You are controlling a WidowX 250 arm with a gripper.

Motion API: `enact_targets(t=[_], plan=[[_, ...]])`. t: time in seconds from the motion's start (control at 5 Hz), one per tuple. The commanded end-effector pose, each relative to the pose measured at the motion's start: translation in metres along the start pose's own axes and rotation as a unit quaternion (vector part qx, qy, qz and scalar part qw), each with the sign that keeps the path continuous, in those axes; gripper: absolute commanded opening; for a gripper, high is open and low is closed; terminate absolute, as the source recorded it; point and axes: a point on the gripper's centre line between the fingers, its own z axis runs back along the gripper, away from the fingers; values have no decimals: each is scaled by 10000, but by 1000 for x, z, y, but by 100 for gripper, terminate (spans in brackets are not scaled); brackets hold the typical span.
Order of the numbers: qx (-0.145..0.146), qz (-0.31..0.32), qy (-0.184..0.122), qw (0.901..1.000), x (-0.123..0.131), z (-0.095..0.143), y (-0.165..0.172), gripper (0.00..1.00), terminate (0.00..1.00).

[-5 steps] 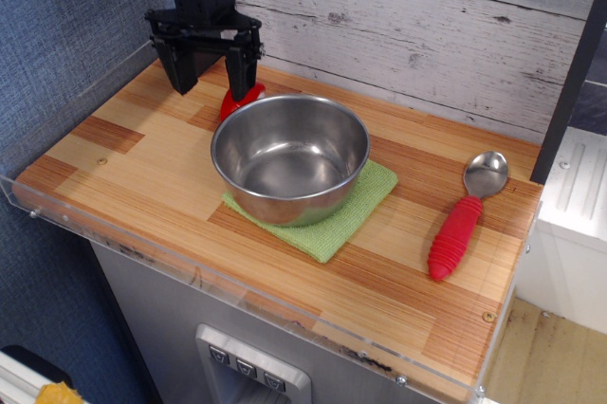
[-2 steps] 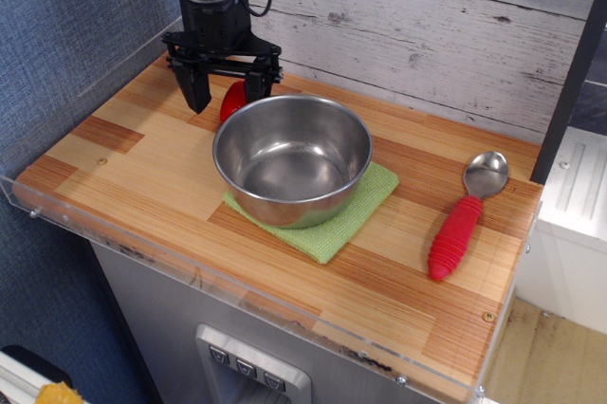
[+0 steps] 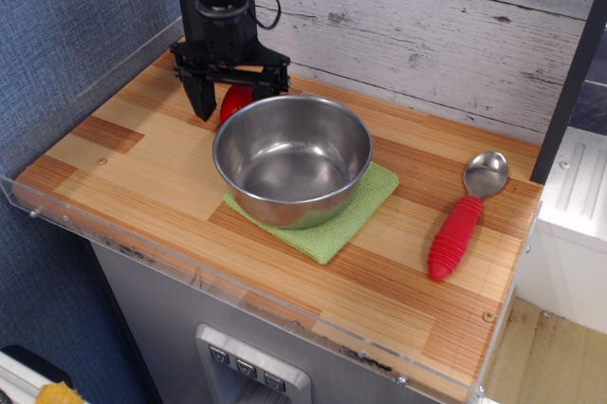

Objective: Place red vegetable inside of pot.

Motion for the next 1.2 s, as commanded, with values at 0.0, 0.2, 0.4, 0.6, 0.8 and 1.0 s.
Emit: enact_targets(t=[0.0, 0.2, 0.4, 0.6, 0.8, 1.0], plan=[[-70, 75, 22, 9999, 3, -3, 3, 100, 0], [-115, 133, -105, 9998, 2, 5, 4, 0, 0], [-232, 236, -408, 9986, -4, 21, 10, 0, 0], [-429, 405, -779, 9952, -13, 40, 15, 0, 0], [-472, 671, -1222, 9891, -19, 78, 18, 0, 0], [-490, 986, -1512, 9824, -30, 111, 18, 0, 0]])
